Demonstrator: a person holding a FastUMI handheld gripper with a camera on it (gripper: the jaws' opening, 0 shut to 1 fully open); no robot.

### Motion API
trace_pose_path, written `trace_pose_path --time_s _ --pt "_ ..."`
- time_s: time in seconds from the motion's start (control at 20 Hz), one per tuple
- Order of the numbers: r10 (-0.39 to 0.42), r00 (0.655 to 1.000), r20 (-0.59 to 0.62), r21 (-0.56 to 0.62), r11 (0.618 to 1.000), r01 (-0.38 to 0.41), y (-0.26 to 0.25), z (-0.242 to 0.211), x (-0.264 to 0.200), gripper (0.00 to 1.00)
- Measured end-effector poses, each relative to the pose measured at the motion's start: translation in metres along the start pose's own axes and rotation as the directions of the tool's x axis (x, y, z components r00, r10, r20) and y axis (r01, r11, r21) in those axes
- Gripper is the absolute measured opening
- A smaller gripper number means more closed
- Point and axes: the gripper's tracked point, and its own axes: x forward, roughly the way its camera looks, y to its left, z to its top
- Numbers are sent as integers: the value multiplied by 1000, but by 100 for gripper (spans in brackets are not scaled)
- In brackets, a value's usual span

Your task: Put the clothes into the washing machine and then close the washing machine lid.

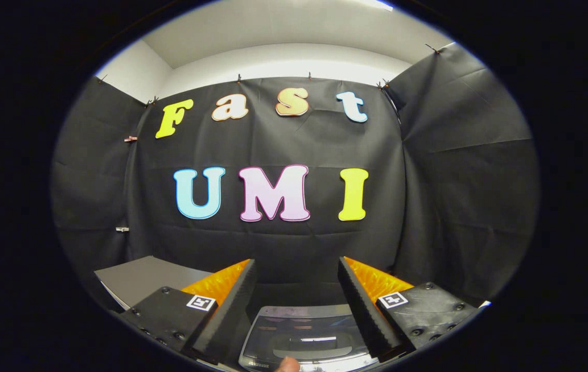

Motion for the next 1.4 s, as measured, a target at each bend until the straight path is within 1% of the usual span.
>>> trace_pose_path --time_s 0.25,0.4,0.6,0.85,1.0,1.4 --pt "4 1000 2 18 1000 -4 2 -1 3 98" --pt "1 1000 5 -4 1000 -1 2 -3 6 98" --pt "1 1000 -22 3 1000 -1 2 -14 10 98" --pt "13 1000 -7 13 1000 -13 7 -12 14 98" --pt "7 1000 -14 -2 1000 -7 5 -15 18 98" --pt "-7 1000 -6 3 1000 7 2 -13 21 98"
